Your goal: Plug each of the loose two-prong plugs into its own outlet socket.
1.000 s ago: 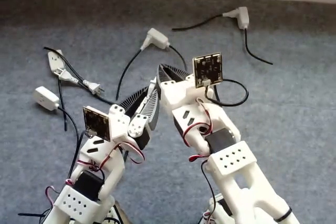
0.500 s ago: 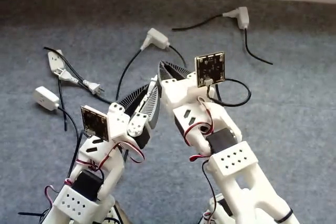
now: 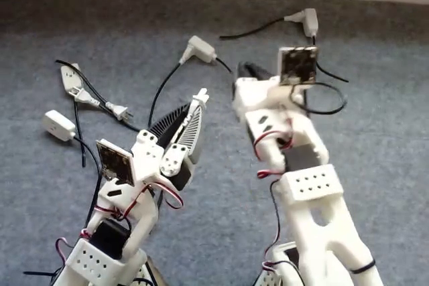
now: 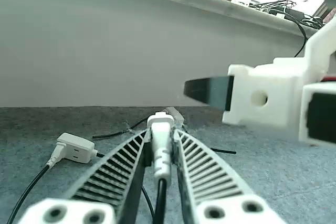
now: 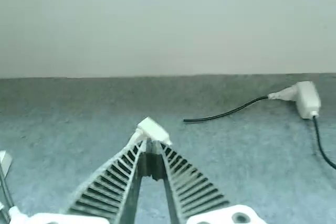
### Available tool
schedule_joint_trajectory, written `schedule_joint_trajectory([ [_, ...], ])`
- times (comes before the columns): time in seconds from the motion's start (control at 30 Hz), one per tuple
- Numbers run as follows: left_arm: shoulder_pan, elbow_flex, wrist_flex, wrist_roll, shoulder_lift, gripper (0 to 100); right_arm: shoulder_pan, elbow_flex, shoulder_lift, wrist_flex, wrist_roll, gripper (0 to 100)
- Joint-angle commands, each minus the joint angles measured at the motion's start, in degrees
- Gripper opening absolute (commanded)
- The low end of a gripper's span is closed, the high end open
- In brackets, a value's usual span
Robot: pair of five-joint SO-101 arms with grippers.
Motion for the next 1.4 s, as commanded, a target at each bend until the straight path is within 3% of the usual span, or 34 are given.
schedule_joint_trajectory([
  [0.0,-1.54,-0.31,-0.62,-0.09,0.04,1,7.78,-9.71,-1.27,9.54,-0.35,0.6],
  [0.17,-6.46,-1.36,-0.53,0.26,1.36,1,16.48,-11.21,-1.27,22.55,-0.35,0.6],
  [0.27,-8.13,-6.29,-0.44,3.25,8.84,1,20.88,-11.12,-1.27,31.08,-0.35,0.6],
  [0.4,-9.63,-18.77,-0.44,5.36,29.49,1,22.81,-8.84,-1.19,41.01,0.00,0.6],
  [0.53,-9.54,-34.33,1.67,5.36,54.20,1,22.73,-0.40,-1.19,42.15,0.00,0.6],
  [0.7,-9.63,-60.18,24.18,6.77,79.52,1,21.58,12.09,-1.19,34.24,0.00,0.6],
  [0.9,-11.03,-84.44,49.32,22.68,96.22,1,19.03,24.75,-1.19,18.77,0.00,0.6],
  [1.07,-11.65,-94.02,60.92,33.49,102.64,1,17.63,26.77,-1.19,17.45,0.00,0.6],
  [1.37,-9.54,-100.26,77.54,47.65,107.56,1,17.63,26.86,-0.84,17.45,0.09,0.6],
])
